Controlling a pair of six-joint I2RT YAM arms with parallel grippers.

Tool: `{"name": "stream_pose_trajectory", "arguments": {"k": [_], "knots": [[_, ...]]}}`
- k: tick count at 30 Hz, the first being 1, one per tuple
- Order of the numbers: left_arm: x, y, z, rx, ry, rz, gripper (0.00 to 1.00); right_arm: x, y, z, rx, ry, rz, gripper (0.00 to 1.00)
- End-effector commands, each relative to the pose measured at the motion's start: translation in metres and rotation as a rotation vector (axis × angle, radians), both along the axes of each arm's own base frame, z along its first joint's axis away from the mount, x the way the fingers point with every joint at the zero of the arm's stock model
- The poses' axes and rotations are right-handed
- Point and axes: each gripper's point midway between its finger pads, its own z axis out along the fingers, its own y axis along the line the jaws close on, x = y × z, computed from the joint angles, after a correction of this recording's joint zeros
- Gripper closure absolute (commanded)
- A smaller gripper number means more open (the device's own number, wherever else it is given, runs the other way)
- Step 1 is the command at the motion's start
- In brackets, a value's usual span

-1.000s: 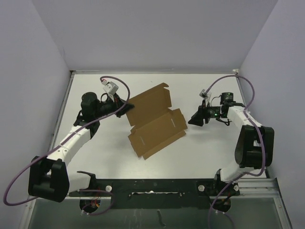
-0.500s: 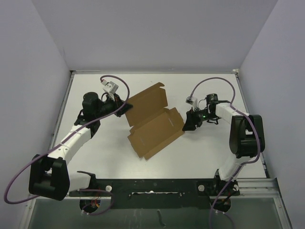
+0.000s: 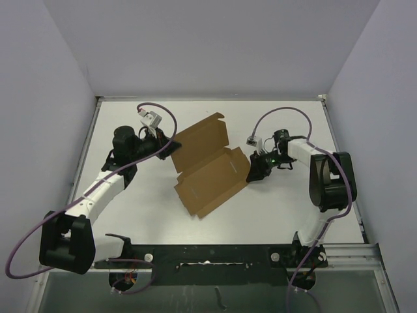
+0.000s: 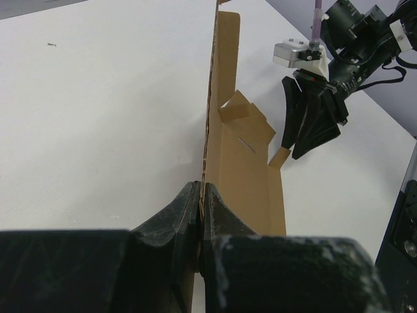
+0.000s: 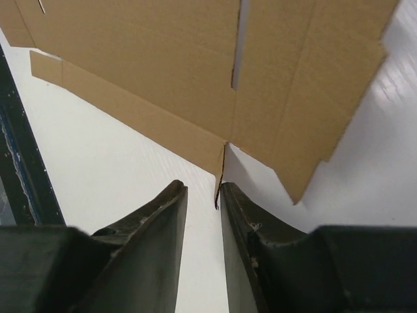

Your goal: Fold the paper box

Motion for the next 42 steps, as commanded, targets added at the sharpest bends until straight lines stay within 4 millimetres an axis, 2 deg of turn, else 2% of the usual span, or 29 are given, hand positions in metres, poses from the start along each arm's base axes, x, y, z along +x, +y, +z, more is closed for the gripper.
{"name": "stream_pose_trajectory", "arguments": {"k": [1,8,12,17,24,31,34,37,40,42], "knots": [[0.012,-0.001,0.026,-0.013,-0.074,0.013,1.0,0.002,0.014,0.026,0.074,-0.052,0.059,0.74],[0.013,0.0,0.023,-0.005,-0.073,0.017,1.0,-0.013,0.033,0.031,0.091,-0.068,0.151,0.82],[0.013,-0.001,0.022,-0.002,-0.069,0.014,1.0,-0.017,0.039,0.021,0.054,-0.059,0.179,0.86],[0.013,-0.002,0.021,0.0,-0.067,0.007,1.0,-0.02,0.04,0.001,-0.01,-0.017,0.191,0.85],[0.011,-0.003,0.022,0.001,-0.072,-0.001,1.0,-0.021,0.039,-0.012,-0.035,0.037,0.185,0.79],[0.011,-0.004,0.022,0.0,-0.075,-0.006,1.0,-0.021,0.039,-0.013,-0.036,0.05,0.19,0.64],[0.01,-0.004,0.023,0.0,-0.079,-0.011,1.0,-0.019,0.041,-0.001,0.009,0.036,0.196,0.62],[0.009,-0.005,0.024,-0.003,-0.089,-0.022,1.0,-0.016,0.042,0.027,0.116,-0.006,0.201,0.61],[0.007,-0.007,0.028,-0.009,-0.107,-0.033,1.0,-0.012,0.035,0.058,0.223,-0.077,0.184,0.59],[0.005,-0.008,0.031,-0.016,-0.122,-0.045,1.0,-0.009,0.03,0.072,0.26,-0.125,0.168,0.59]]}}
